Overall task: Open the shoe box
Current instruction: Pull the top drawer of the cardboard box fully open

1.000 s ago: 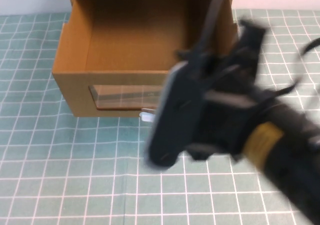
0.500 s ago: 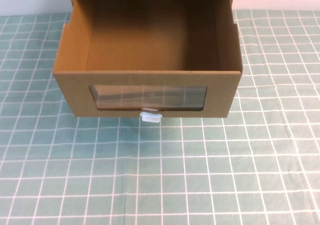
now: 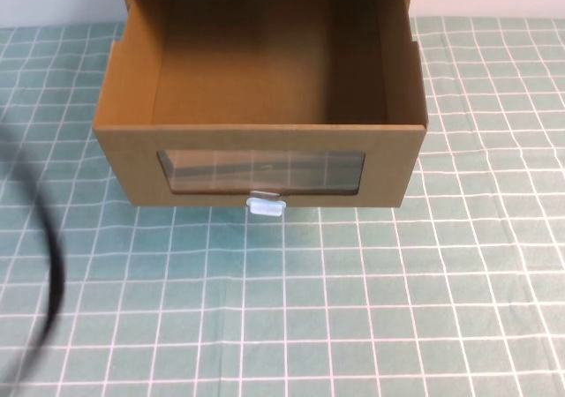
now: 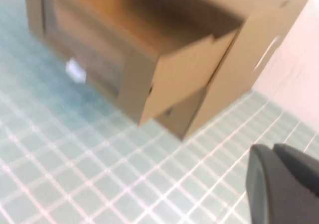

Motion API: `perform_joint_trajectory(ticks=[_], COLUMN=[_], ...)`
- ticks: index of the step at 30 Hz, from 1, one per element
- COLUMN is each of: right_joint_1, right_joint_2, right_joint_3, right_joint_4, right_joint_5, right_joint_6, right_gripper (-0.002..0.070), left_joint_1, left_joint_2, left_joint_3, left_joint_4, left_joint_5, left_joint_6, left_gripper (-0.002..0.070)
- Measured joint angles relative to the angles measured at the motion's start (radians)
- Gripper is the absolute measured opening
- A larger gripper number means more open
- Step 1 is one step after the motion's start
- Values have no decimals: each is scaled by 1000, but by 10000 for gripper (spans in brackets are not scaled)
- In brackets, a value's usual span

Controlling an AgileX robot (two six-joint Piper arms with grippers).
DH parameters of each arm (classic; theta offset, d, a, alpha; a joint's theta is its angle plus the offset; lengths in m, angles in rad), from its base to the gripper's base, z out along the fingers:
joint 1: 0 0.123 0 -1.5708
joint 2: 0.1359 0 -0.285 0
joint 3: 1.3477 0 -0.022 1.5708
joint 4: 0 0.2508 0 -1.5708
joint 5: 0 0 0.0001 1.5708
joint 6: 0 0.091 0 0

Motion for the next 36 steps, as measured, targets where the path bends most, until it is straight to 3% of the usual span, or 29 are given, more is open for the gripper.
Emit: perform_joint_trajectory(ticks=[7, 11, 24, 36], right_joint_1=[0, 0, 2, 2], right_joint_2=[-16, -16, -16, -16], right_joint_3=[213, 271, 303, 303], right_joint_4=[-72, -85, -53, -45], right_joint_5=[-44, -50, -57, -58], right_joint_6=[0, 0, 0, 0], right_gripper=[-14, -14, -14, -14], left_joint_1=[0, 0, 0, -70], left_joint_2=[-289, -340, -349, -422], left_joint_3=[451, 644, 854, 934], left_joint_4=[21, 33, 36, 80], left_joint_5=[-384, -493, -523, -553], left_joint_6=[63, 65, 65, 65], left_gripper=[-5, -5, -5, -5])
